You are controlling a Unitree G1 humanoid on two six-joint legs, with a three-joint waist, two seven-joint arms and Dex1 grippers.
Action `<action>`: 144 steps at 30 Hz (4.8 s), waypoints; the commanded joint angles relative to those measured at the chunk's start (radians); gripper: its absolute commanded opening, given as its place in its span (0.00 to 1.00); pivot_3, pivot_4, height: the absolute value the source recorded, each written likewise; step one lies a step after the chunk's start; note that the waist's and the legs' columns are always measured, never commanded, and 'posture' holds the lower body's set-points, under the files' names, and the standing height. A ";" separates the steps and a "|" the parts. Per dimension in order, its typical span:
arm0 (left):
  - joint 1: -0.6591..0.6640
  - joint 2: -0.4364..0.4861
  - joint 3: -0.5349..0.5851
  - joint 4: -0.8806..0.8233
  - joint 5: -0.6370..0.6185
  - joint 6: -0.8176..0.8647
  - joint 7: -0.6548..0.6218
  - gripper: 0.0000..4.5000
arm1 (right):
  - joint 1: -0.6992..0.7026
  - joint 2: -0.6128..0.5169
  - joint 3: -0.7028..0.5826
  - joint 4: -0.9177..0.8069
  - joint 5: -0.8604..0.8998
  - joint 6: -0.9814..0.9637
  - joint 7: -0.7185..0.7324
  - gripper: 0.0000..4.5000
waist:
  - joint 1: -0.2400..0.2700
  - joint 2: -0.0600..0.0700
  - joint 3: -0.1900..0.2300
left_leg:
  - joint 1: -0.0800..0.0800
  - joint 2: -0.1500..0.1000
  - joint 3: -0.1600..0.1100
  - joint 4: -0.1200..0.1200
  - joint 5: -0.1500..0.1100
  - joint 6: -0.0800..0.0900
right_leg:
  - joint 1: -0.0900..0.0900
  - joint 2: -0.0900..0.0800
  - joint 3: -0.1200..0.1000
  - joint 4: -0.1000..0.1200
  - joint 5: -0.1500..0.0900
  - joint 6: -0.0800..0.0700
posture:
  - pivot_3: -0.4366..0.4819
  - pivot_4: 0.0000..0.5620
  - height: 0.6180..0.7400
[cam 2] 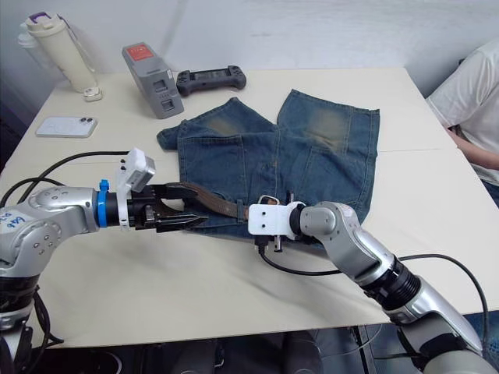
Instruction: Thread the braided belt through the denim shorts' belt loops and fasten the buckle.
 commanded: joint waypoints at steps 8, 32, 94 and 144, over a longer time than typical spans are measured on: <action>-0.014 -0.010 0.033 -0.025 0.005 0.014 0.001 1.00 | 0.043 0.022 -0.043 0.021 -0.032 0.062 0.021 0.00 | 0.001 -0.001 0.000 | 0.000 0.001 0.000 0.002 0.000 0.000 | 0.000 0.000 0.000 0.001 0.000 0.000 | 0.48 0.27 1.00; 0.110 -0.097 -0.037 -0.037 0.143 -0.102 -0.029 1.00 | -0.126 -0.039 -0.299 -0.299 0.408 0.571 0.175 0.00 | 0.002 0.000 0.000 | -0.001 0.001 0.000 0.001 -0.001 0.001 | -0.001 0.001 0.000 0.001 0.000 -0.001 | 0.48 0.27 1.00; 0.080 -0.080 0.000 -0.034 0.130 -0.055 -0.090 1.00 | 0.005 0.027 -0.105 -0.060 0.022 0.060 0.089 0.01 | 0.001 0.000 0.000 | -0.001 0.001 0.000 0.002 -0.001 0.001 | -0.001 0.001 0.000 0.001 0.000 -0.001 | 0.48 0.27 1.00; 0.027 -0.166 -0.210 0.217 0.540 -0.283 -0.004 0.01 | -0.058 -0.039 -0.161 -0.218 0.149 0.231 0.138 0.00 | 0.002 0.000 0.000 | -0.001 0.001 0.001 0.002 -0.001 0.001 | -0.001 0.001 0.000 0.002 0.000 -0.001 | 0.48 0.27 1.00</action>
